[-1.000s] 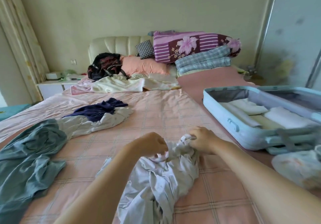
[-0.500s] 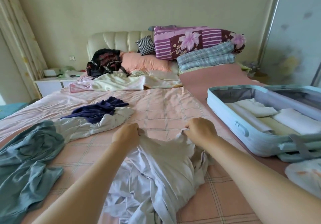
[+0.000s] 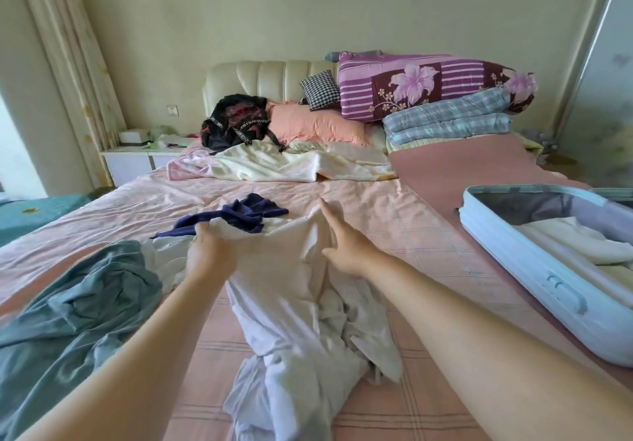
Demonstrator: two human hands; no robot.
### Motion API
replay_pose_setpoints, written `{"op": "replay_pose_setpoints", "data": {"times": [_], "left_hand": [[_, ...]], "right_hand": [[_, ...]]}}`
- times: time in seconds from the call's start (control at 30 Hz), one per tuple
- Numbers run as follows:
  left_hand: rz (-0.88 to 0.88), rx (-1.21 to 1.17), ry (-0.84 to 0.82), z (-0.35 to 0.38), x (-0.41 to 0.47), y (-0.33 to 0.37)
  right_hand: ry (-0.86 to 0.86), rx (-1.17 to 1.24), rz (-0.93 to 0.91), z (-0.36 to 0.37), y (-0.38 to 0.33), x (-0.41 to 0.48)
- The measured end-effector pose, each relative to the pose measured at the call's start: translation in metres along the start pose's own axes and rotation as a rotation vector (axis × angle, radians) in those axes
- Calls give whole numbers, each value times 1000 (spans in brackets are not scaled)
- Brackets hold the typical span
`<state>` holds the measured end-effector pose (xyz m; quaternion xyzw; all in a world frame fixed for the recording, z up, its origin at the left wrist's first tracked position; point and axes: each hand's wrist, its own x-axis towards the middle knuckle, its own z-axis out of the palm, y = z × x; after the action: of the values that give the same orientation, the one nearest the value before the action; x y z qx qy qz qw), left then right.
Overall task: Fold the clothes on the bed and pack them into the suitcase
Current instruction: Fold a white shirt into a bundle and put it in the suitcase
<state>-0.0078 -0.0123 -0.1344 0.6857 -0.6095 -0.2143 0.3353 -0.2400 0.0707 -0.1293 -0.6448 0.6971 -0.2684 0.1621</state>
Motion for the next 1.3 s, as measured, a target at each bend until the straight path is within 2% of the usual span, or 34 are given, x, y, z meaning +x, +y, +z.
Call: {"op": "replay_pose_setpoints", "data": {"times": [0.07, 0.13, 0.23, 0.3, 0.4, 0.47, 0.57, 0.63, 0.73, 0.8, 0.87, 0.93, 1.0, 1.03, 1.13, 1.2, 1.3], "left_hand": [[-46, 258, -138, 6, 6, -1], [-41, 444, -246, 15, 5, -3], [242, 440, -289, 34, -11, -5], [436, 371, -433, 48, -27, 3], [438, 323, -851, 68, -52, 14], [454, 437, -952, 76, -64, 17], [532, 647, -791, 81, -69, 17], [514, 733, -660, 81, -68, 21], [419, 810, -580, 81, -64, 30], [420, 873, -558, 84, -71, 42], [507, 913, -462, 93, -79, 55], [614, 763, -403, 111, -87, 68], [625, 511, -527, 130, -97, 78], [615, 464, -603, 140, -102, 82], [668, 731, -641, 163, -114, 86], [682, 809, -644, 169, -113, 92], [661, 666, -624, 166, -107, 112]], "right_hand": [[-131, -75, -25, 12, -4, 2], [-145, -101, -4, 24, 4, 2], [-104, -208, 109, 34, 30, -7], [-109, -327, 203, 34, 42, -20], [-170, -359, 309, 29, 55, -42], [-192, -361, 273, 26, 58, -52], [-91, -382, 255, 16, 63, -48], [4, -435, 362, 3, 69, -41], [304, -454, 455, -20, 91, -35], [420, -381, 462, -31, 104, -36], [373, -283, 408, -33, 111, -39], [254, -242, 376, -26, 116, -44], [181, -251, 442, -18, 127, -48], [159, -244, 483, -16, 133, -51], [57, -215, 442, -16, 153, -55], [87, -176, 409, -20, 162, -54], [260, -12, 432, -33, 169, -42]]}}
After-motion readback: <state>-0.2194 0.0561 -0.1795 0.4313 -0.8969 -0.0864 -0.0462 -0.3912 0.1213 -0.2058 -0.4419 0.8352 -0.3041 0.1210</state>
